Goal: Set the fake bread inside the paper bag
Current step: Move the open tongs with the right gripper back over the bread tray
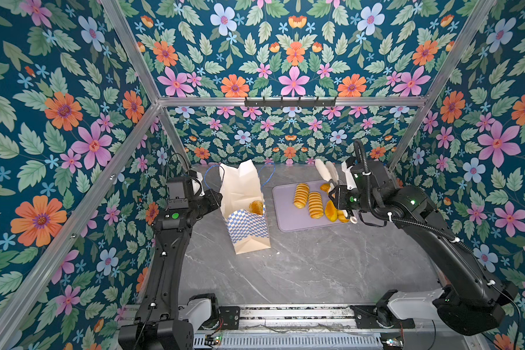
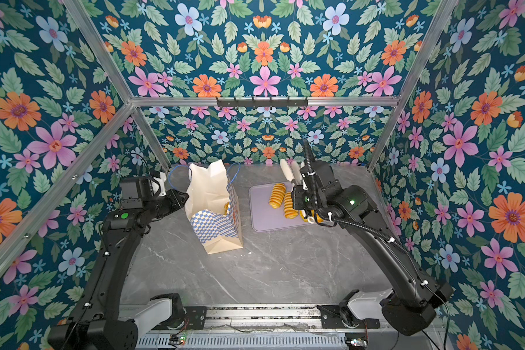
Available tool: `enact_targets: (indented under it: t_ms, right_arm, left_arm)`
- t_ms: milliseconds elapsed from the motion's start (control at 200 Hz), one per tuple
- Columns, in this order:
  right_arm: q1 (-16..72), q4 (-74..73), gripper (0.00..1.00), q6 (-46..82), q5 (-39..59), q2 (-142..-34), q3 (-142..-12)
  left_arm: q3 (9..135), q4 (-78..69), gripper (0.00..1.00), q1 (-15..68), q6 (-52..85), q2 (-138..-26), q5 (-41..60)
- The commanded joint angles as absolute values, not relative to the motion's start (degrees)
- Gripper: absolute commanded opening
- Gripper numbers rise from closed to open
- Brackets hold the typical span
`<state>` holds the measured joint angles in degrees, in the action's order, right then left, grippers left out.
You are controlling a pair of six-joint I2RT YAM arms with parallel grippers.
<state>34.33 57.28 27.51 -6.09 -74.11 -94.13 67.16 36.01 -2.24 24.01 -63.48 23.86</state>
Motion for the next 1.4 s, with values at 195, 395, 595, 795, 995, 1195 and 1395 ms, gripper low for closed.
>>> enact_targets:
  t_ms: [195, 395, 595, 795, 995, 1195, 1395]
  right_arm:
    - [29.03, 53.88, 0.39, 29.98, 0.25, -70.42, -82.77]
    - [27.91, 52.50, 0.39, 31.17, 1.35, -69.62, -76.81]
    - [27.77, 51.41, 0.39, 32.23, 1.76, -69.41, -73.55]
    - [27.53, 51.06, 0.39, 32.52, 1.58, -69.26, -71.51]
    - [26.17, 49.96, 0.39, 32.43, 2.23, -69.92, -69.33]
    - [24.08, 48.88, 0.39, 32.00, 3.75, -70.90, -66.95]
    - [21.97, 48.33, 0.39, 30.94, 4.98, -72.44, -64.61]
  left_arm:
    - [66.84, 35.33, 0.28, -2.24, 24.35, -62.83, 23.90]
    - [66.86, 35.51, 0.28, -2.28, 24.08, -62.70, 24.17]
    - [66.81, 35.60, 0.28, -2.28, 23.82, -62.60, 24.44]
    - [66.82, 35.51, 0.28, -2.29, 23.73, -62.84, 24.46]
    - [66.86, 35.42, 0.28, -2.29, 23.72, -62.76, 24.54]
    - [66.81, 35.42, 0.28, -2.29, 23.82, -62.91, 24.53]
    - [66.65, 35.24, 0.28, -2.24, 23.80, -63.01, 24.59]
